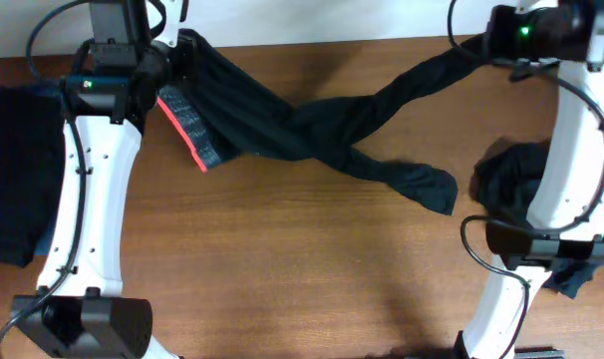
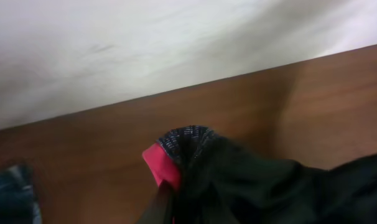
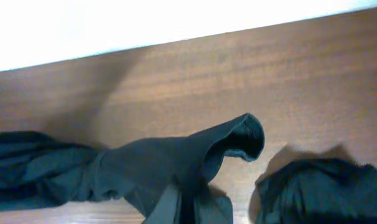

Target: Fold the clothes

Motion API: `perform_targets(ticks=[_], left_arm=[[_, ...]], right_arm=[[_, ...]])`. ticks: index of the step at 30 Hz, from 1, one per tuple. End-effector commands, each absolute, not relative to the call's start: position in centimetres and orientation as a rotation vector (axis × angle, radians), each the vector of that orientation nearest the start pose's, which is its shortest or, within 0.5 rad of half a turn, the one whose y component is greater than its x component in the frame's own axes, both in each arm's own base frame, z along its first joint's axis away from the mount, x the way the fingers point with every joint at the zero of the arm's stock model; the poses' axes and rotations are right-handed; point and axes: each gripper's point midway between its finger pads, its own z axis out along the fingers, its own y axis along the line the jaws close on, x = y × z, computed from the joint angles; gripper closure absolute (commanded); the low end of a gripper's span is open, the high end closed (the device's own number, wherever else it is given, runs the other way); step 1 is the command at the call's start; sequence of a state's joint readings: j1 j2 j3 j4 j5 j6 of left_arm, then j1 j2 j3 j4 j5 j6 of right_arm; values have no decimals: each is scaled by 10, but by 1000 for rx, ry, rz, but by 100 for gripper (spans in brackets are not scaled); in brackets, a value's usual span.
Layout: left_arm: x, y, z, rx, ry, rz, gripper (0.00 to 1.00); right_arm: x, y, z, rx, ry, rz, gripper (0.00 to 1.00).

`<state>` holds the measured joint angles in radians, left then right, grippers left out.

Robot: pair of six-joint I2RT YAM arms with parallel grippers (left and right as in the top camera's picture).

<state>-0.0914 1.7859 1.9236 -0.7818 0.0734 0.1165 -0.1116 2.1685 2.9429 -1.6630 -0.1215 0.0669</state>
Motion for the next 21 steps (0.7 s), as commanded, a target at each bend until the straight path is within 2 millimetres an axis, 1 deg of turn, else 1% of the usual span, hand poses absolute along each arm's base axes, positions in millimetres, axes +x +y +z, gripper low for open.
perform_targets(ticks=[1, 3, 6, 8, 9, 10, 11, 12, 14, 15, 19, 21], left_arm=[[498, -48, 338, 251, 2162, 5, 98], [497, -48, 335, 249, 2173, 3, 98], [494, -47, 332, 250, 2193, 2, 91], [493, -47, 330, 251, 2199, 1, 89], [492, -47, 329, 251, 2203, 0, 79], [492, -47, 329, 250, 2208, -1, 66], [491, -48, 327, 247, 2214, -6, 50], [488, -47, 324, 225, 2232, -18, 27], [481, -47, 315, 182, 2286, -40, 6], [477, -46, 311, 166, 2309, -47, 1], [452, -44, 287, 43, 2457, -92, 1], [439, -43, 278, 13, 2524, -98, 1]], right_arm=[[446, -29, 375, 144, 2403, 123, 96], [445, -30, 371, 129, 2420, 112, 96], [444, -30, 369, 128, 2431, 112, 96], [444, -30, 369, 128, 2431, 112, 96], [444, -30, 369, 128, 2431, 112, 96], [444, -30, 369, 128, 2431, 112, 96], [443, -30, 368, 128, 2432, 112, 96], [443, -30, 368, 128, 2432, 112, 96], [444, -30, 369, 128, 2431, 111, 96], [444, -30, 369, 128, 2431, 111, 96], [443, -34, 368, 135, 2433, 83, 96], [443, -34, 368, 137, 2434, 78, 96]])
